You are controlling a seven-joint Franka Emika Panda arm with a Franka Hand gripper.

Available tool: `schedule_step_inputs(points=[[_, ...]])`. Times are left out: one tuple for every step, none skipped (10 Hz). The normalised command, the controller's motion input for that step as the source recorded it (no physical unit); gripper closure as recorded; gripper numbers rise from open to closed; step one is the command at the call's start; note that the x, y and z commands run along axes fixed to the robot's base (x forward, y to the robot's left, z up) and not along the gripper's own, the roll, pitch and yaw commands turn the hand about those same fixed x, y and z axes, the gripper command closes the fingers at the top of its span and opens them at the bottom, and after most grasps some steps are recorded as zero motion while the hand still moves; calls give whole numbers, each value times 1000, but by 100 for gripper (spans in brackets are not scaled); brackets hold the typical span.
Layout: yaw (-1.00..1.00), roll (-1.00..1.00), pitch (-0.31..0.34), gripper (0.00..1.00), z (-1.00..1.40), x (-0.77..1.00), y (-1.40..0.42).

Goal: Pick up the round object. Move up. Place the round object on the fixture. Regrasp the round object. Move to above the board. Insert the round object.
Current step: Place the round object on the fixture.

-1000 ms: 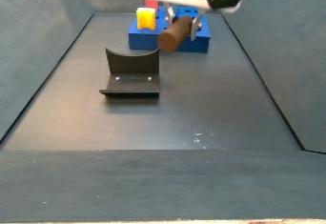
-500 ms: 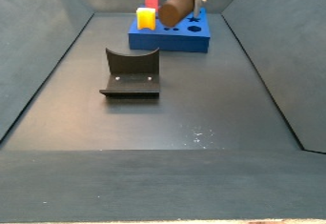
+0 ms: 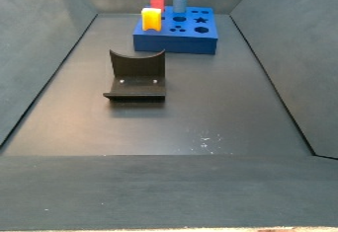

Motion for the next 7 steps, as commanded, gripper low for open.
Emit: schedule_step_inputs(points=[[1000, 285, 30, 100, 78, 178, -16], [1000, 349, 50, 100, 62, 118, -19], [580, 345, 70, 100, 50, 91, -23], [300, 257, 86, 100, 34, 76, -22], [98, -1000, 25, 100, -451, 1000, 437], [80, -1000, 27, 100, -459, 1000, 436], [61, -1000, 21, 100, -396, 1000, 356]])
